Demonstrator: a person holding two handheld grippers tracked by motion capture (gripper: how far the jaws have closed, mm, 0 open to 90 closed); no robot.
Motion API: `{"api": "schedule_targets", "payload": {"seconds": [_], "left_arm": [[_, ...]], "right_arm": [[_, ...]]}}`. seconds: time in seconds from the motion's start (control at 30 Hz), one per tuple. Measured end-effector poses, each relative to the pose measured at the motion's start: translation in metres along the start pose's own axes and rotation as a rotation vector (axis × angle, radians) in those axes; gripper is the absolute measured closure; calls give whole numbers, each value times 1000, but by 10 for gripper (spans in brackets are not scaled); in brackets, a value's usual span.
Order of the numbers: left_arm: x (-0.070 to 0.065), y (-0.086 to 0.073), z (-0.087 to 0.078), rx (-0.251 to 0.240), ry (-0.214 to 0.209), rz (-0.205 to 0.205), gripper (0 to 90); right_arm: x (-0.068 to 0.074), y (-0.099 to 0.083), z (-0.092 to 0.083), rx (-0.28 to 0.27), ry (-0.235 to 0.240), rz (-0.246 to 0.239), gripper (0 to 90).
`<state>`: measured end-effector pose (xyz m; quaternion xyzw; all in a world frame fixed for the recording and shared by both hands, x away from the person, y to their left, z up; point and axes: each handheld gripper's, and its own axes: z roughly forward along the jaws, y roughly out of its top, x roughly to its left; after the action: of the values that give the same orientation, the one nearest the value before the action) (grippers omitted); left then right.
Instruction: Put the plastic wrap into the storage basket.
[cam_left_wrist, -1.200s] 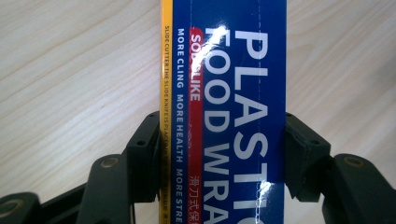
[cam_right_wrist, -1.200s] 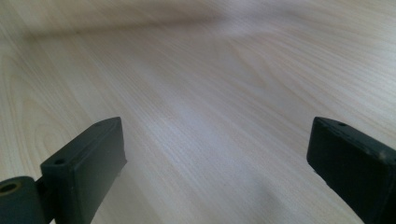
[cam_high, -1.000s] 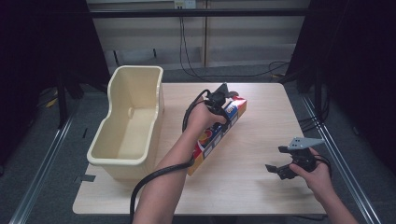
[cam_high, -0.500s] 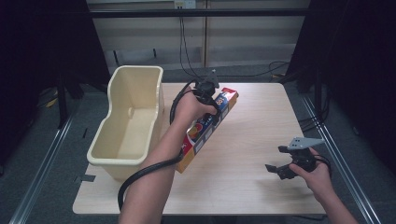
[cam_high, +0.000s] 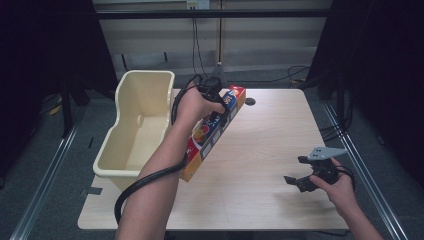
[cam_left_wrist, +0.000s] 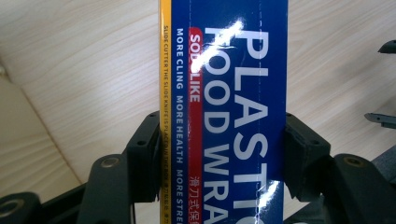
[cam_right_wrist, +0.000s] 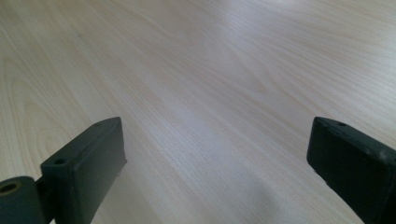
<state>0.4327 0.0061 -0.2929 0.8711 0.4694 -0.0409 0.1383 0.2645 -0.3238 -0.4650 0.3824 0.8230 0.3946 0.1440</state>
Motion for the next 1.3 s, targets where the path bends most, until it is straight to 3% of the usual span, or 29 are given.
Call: {"api": "schedule_targets", "payload": {"seconds": [0.3, 0.43, 0.9, 1.3], "left_arm": [[4, -1, -15, -7, 5, -38, 409], [6, -2, -21, 1, 9, -34, 410], [21, -8, -47, -13, 5, -118, 410], [35, -20, -67, -27, 31, -182, 410]], "right_arm": [[0, 0, 0, 0, 1, 0, 39], [0, 0, 0, -1, 2, 1, 39], [0, 0, 0, -3, 3, 6, 39], [0, 1, -1, -8, 1, 10, 38]]}}
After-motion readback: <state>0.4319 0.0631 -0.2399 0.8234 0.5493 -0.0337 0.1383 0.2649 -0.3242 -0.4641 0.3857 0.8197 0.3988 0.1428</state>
